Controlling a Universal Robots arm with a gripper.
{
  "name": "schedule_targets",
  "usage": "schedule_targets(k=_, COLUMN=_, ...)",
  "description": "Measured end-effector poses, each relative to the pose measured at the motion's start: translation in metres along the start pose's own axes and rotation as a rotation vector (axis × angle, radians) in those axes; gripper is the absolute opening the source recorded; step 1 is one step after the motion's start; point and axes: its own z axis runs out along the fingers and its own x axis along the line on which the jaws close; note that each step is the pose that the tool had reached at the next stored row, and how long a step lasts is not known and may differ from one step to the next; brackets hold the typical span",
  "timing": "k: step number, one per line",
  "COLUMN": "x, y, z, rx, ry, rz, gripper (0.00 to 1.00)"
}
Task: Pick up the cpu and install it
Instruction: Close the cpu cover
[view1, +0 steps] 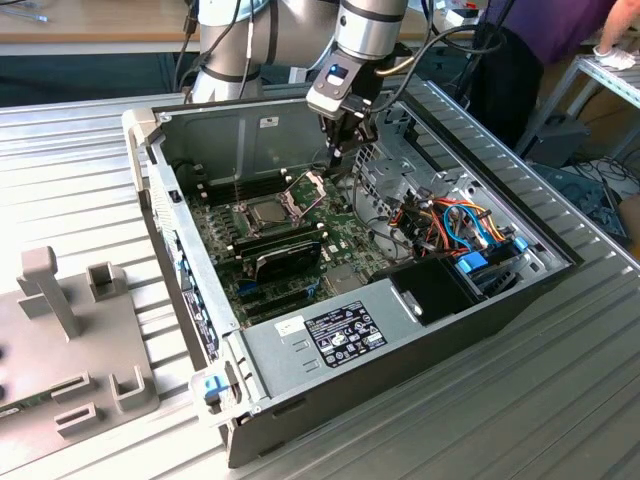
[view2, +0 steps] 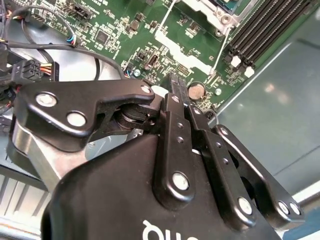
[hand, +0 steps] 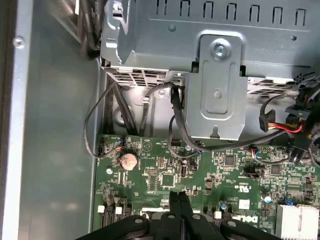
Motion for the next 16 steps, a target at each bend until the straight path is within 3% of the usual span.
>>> schedule_targets(k=6, x=0.0009, y=0.0016, z=0.0194, rx=0.0000, ry=0.0000, rz=0.000, gripper=0.11)
schedule_targets(k=16, x=0.0018, y=0.0027, z=0.0381, rx=0.0000, ry=0.0001, rz=0.000, gripper=0.11)
